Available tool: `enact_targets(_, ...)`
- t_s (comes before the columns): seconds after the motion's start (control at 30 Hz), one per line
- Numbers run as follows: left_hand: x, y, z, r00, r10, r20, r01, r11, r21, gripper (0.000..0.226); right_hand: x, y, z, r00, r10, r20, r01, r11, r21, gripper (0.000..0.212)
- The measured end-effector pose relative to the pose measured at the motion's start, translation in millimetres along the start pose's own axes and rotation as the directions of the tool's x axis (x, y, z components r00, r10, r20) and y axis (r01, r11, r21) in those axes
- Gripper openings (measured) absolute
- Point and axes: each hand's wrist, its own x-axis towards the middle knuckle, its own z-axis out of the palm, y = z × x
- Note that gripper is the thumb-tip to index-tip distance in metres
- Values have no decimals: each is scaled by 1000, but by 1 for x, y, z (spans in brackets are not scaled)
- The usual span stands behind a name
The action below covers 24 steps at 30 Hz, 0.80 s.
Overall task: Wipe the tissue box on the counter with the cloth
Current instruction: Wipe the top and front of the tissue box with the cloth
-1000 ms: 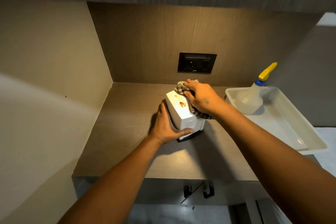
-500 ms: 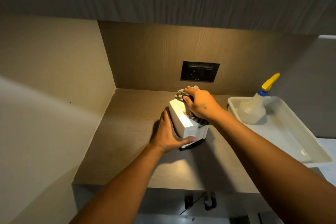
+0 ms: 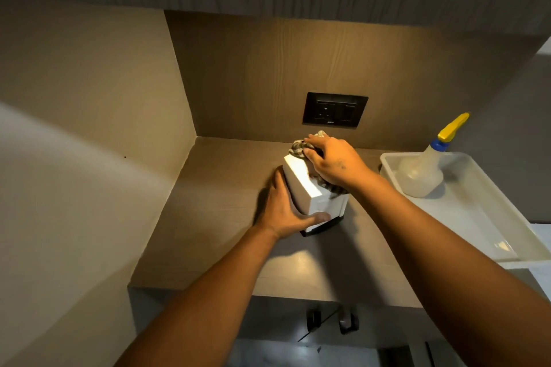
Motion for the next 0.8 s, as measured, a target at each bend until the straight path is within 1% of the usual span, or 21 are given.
enact_targets(0.07, 0, 0, 1, 1000, -7, -1, 7, 1000, 4, 144, 0, -3, 1, 999, -53, 7, 53, 997, -47, 39)
enact_targets(0.13, 1, 0, -1, 1000, 7, 2, -7, 1000, 7, 142, -13, -3, -1, 991, -131, 12, 131, 990, -53, 37)
enact_targets(0.2, 1, 1, -1, 1000, 28, -2, -28, 1000, 10, 135, -32, -2, -3, 973, -229, 20, 230, 972, -52, 33)
enact_targets(0.23, 1, 2, -1, 999, 39, -9, -39, 999, 12, 133, -41, 0, -4, 966, -257, 36, 259, 965, -49, 35)
enact_targets(0.33, 0, 4, -1, 999, 38, -10, -38, 999, -10, 135, -58, 14, -7, 968, -239, 80, 242, 970, -30, 45)
enact_targets(0.47, 1, 5, -3, 999, 46, -3, -46, 998, -42, 137, -37, 17, -11, 992, -125, 24, 126, 992, -22, 41)
enact_targets(0.53, 1, 5, -4, 999, 45, 2, -45, 998, -45, 139, -19, 10, -10, 993, -115, 16, 115, 993, -34, 38)
enact_targets(0.67, 0, 4, -4, 1000, 25, 11, -25, 999, -35, 136, -9, -5, -5, 987, -147, 58, 151, 986, -70, 35)
enact_targets(0.73, 0, 6, -4, 999, 42, 10, -41, 999, -31, 129, -30, -10, -3, 971, -234, 44, 237, 969, -67, 36)
enact_targets(0.8, 0, 7, -3, 997, 75, -13, -75, 996, -40, 118, -57, -7, -2, 939, -340, 50, 343, 938, -51, 40)
